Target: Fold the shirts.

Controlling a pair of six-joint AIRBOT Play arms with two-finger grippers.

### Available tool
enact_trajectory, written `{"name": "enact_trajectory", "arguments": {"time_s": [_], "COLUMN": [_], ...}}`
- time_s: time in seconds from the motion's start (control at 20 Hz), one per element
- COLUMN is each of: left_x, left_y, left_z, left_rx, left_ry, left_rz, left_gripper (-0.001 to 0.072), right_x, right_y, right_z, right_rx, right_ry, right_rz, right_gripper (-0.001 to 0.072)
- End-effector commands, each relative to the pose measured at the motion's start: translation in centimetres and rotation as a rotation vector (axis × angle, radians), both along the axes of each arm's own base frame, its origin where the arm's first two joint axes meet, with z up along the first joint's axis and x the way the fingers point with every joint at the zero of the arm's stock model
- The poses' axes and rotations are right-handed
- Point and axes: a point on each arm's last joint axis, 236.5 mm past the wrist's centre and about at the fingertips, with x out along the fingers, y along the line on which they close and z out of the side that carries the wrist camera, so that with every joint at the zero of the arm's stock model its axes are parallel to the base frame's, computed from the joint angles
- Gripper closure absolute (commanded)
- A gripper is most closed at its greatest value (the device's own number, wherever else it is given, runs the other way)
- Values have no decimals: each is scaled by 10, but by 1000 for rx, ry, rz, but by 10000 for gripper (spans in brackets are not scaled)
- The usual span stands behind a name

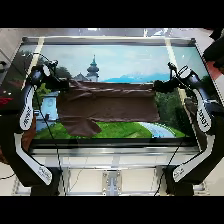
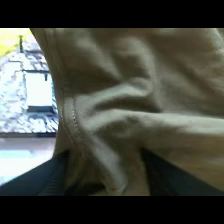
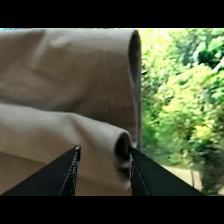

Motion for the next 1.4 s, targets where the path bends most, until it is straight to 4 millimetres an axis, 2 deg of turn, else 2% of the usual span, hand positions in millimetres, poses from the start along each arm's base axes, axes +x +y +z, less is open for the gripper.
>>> {"name": "enact_trajectory", "arguments": {"time_s": [0.0,0.1,0.2,0.25,0.3,0.35,0.4,0.5,0.55,0.6,0.7,0.8,0.85,0.95,1.05,1.2,1.35], "left_x": [-6,-12,-35,-56,-87,-119,-150,-206,-231,-254,-295,-301,-295,-281,-276,-274,-273], "left_y": [-7,-2,12,26,40,50,57,54,42,26,-21,-53,-57,-56,-62,-68,-68], "left_z": [39,108,176,191,190,177,158,110,85,63,25,11,6,-5,-15,-27,-33], "left_rx": [-47,-40,8,45,70,62,22,-121,-199,-252,-385,-511,-540,-566,-596,-627,-627], "left_ry": [-31,-141,-265,-286,-275,-252,-239,-232,-206,-149,19,84,84,78,90,123,131], "left_rz": [28,26,4,22,52,112,215,478,563,567,482,418,416,447,420,418,408], "left_gripper": [138,139,139,139,139,139,139,139,140,144,164,209,222,223,240,240,239], "right_x": [-35,-61,-85,-96,-109,-126,-144,-168,-176,-183,-188,-179,-174,-168,-168,-170,-172], "right_y": [17,0,-36,-52,-63,-67,-64,-45,-37,-31,-27,-24,-22,-19,-17,-14,-9], "right_z": [30,71,116,135,149,155,151,128,116,106,100,112,121,136,146,157,160], "right_rx": [61,-6,-133,-178,-190,-173,-136,-29,9,32,44,66,79,98,97,100,120], "right_ry": [110,132,94,67,36,24,4,-42,-61,-66,-62,-99,-122,-153,-162,-165,-159], "right_rz": [112,167,154,132,107,76,63,-25,-65,-93,-105,-112,-113,-104,-85,-61,-51], "right_gripper": [371,376,380,379,379,379,379,378,377,375,327,327,327,327,328,328,329]}}
